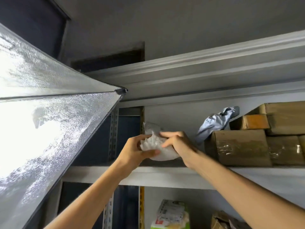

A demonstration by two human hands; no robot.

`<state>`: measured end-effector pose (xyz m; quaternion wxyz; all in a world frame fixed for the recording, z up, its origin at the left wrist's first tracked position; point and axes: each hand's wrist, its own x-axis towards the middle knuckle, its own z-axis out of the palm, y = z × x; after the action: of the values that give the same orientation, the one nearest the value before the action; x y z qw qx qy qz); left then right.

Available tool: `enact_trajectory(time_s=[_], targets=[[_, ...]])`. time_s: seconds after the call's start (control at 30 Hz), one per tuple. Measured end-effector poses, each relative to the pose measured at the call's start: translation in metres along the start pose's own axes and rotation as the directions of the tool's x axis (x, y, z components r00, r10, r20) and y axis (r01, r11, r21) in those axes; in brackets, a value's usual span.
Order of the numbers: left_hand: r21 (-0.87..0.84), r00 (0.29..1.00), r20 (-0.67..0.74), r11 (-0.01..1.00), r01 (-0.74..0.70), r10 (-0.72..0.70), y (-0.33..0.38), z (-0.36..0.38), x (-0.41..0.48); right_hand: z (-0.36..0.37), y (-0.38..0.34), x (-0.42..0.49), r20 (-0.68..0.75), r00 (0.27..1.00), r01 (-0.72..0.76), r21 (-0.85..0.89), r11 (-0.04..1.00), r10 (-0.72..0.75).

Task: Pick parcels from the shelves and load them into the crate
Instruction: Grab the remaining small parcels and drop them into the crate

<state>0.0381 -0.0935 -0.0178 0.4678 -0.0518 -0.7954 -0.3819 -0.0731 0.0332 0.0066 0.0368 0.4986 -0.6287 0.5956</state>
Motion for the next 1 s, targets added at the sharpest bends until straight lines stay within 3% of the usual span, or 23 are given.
enact_trajectory(time_s=[0.1, 0.23, 0.37, 0.8, 0.9, 1.0], targets=[[-0.035, 0.999, -0.046, 0.999, 0.02, -0.021, -0.022, -0.007, 0.011, 0.013, 0.007, 0.015, 0.032, 0.998, 0.059, -0.142, 0.988, -0.055], [0.015, 0.99, -0.043, 0.991, 0.136, -0.135, -0.041, -0.012, 0.035, 0.027, 0.024, 0.038, 0.001, 1.0, 0.023, -0.136, 0.99, -0.023], [0.299, 0.948, 0.04, 0.909, 0.29, -0.316, -0.054, -0.025, 0.053, 0.033, 0.033, 0.053, 0.083, 0.995, -0.01, -0.391, 0.92, 0.046], [0.576, 0.919, 0.075, 0.769, 0.276, -0.386, -0.042, -0.031, 0.061, 0.031, 0.026, 0.059, 0.176, 0.978, -0.006, -0.509, 0.86, 0.111], [0.627, 0.95, 0.021, 0.744, 0.23, -0.311, -0.018, -0.008, 0.064, 0.01, 0.009, 0.048, 0.119, 0.993, 0.078, -0.58, 0.811, -0.011], [0.568, 0.993, -0.063, 0.814, 0.118, -0.101, 0.013, 0.027, 0.072, -0.03, -0.017, 0.032, 0.062, 0.961, 0.217, -0.771, 0.599, -0.268]])
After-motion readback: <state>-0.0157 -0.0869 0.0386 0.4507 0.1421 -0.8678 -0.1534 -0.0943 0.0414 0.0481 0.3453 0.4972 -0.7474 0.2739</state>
